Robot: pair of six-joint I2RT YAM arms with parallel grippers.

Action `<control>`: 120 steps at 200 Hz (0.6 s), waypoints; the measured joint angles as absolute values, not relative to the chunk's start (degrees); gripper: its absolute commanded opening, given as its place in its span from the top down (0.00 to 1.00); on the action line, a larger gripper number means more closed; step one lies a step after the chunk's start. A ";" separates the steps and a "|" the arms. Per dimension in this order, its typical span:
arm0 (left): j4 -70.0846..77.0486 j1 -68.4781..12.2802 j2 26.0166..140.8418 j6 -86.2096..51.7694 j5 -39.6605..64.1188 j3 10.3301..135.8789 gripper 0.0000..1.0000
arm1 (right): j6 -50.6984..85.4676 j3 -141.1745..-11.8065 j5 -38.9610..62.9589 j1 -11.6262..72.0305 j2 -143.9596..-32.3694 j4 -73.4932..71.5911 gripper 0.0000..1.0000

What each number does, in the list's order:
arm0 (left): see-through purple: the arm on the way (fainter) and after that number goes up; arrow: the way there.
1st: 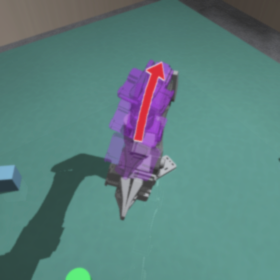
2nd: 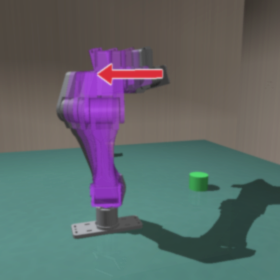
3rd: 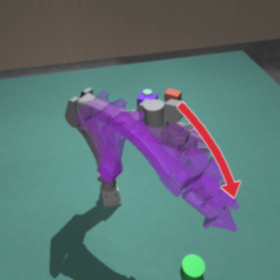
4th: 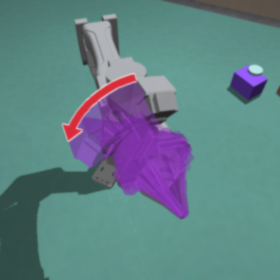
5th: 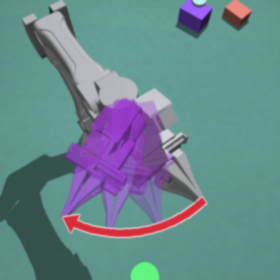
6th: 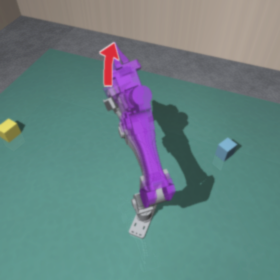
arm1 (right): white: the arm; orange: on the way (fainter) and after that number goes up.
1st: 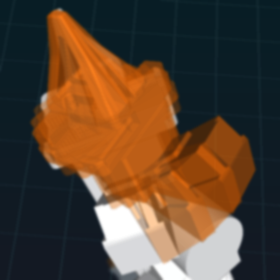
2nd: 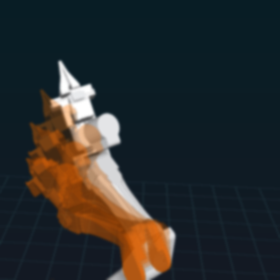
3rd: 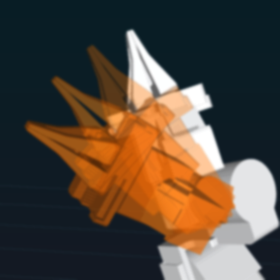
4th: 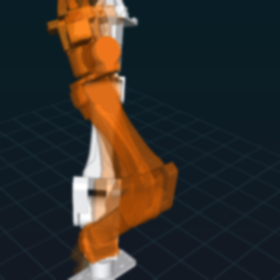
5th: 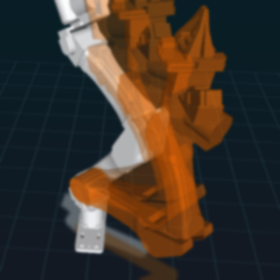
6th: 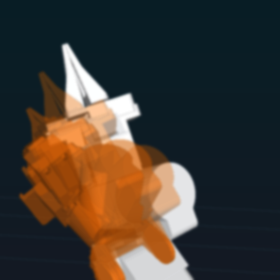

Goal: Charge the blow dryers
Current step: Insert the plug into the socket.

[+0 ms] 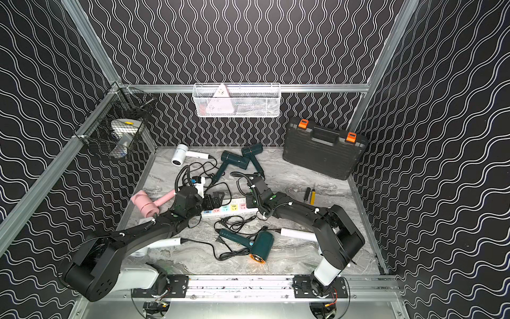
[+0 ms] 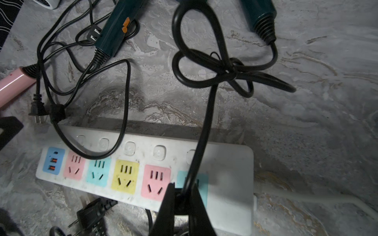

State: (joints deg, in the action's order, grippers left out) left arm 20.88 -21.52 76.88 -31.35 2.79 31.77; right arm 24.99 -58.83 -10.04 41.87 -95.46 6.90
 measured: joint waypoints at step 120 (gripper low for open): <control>20.93 -21.15 76.60 -31.53 2.79 31.46 0.01 | 25.06 -59.68 -17.50 44.21 -97.97 6.98 1.00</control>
State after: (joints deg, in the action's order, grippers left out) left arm 20.93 -21.15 76.60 -31.53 2.79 31.46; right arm 25.06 -59.68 -17.50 44.21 -97.97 6.98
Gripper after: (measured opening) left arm 0.989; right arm 0.116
